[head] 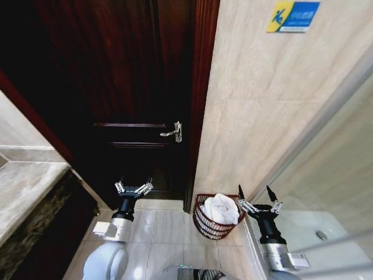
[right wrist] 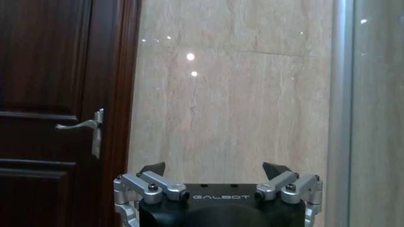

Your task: Discard the used towel into the hamper.

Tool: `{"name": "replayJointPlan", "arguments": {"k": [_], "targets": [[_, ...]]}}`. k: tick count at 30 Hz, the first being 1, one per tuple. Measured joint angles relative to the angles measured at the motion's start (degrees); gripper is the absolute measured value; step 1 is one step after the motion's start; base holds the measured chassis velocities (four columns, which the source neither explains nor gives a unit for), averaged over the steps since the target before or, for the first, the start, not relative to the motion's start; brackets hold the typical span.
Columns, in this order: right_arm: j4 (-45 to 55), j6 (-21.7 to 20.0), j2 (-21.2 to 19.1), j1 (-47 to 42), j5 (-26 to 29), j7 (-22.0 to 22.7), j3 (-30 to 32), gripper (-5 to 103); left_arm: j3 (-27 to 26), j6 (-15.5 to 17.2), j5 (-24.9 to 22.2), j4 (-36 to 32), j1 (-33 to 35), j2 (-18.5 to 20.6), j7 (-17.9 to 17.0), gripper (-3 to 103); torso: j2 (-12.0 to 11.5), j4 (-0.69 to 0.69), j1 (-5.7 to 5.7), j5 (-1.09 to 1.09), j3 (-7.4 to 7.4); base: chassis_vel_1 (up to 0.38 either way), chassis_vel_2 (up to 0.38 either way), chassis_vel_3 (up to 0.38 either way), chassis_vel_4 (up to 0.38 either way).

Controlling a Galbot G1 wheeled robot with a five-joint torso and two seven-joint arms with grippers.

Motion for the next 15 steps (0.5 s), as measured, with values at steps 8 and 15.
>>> {"name": "replayJointPlan", "arguments": {"k": [8, 15], "targets": [[0.00, 0.00, 0.00, 0.00, 0.00, 0.00, 0.01, 100, 0.01, 0.00, 0.00, 0.00, -0.02, 0.00, 0.00, 100, 0.00, -0.03, 0.02, 0.02, 0.01, 0.155, -0.154, -0.156, 0.152], [0.00, 0.00, 0.00, 0.00, 0.00, 0.00, 0.00, 100, 0.00, 0.00, 0.00, 0.00, -0.02, 0.00, 0.00, 100, 0.00, -0.03, 0.04, 0.03, 0.01, 0.116, -0.114, -0.111, 0.116]]}}
